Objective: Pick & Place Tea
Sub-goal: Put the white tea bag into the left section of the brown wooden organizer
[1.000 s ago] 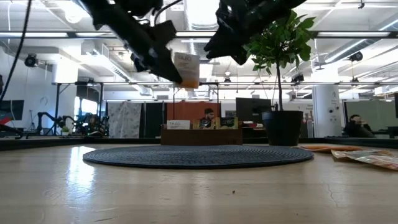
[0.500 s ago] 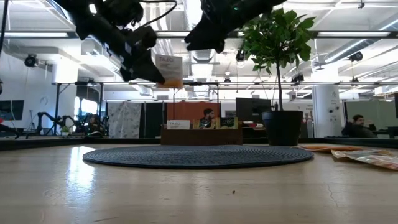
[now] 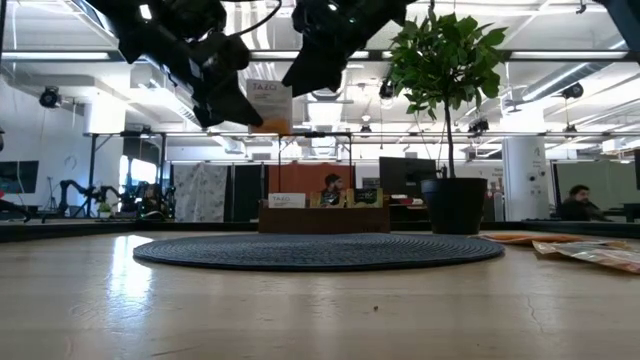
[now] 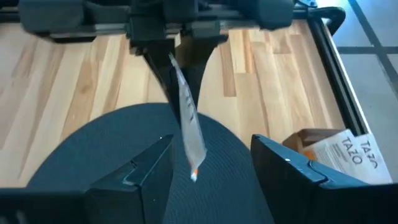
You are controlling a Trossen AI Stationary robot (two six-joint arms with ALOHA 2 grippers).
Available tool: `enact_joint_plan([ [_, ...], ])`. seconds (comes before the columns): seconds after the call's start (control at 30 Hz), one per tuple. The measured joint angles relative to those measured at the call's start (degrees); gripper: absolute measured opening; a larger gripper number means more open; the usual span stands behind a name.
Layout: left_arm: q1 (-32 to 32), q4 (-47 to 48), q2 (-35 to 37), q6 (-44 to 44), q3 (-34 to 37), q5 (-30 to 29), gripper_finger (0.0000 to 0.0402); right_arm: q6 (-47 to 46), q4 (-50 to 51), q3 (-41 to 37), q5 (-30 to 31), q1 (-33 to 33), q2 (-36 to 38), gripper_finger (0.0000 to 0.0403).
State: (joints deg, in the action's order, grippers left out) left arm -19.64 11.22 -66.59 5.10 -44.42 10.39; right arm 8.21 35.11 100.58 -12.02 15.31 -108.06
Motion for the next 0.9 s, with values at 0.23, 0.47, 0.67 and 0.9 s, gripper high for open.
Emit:
enact_joint_plan([
  [0.23, 0.0, 0.1, 0.0, -0.6, 0.0, 0.7, 0.0, 0.5, 7.0, 6.8, -0.7, -0.1, -5.0, 0.0205],
  [0.47, 0.0, 0.0, 0.0, -0.7, 0.0, 1.2, 0.0, 2.1, 14.6, 15.1, -4.8, -0.2, -11.2, 0.0143],
  [0.67, 0.0, 0.1, 0.0, -0.8, 0.0, 0.8, 0.0011, 2.7, 15.5, 17.5, -4.7, -0.3, -12.8, 0.0066],
  [0.9, 0.0, 0.4, 0.6, -0.4, 0.0, -2.2, 0.0055, 2.6, 17.0, 17.3, -4.5, -0.3, -12.6, 0.001],
])
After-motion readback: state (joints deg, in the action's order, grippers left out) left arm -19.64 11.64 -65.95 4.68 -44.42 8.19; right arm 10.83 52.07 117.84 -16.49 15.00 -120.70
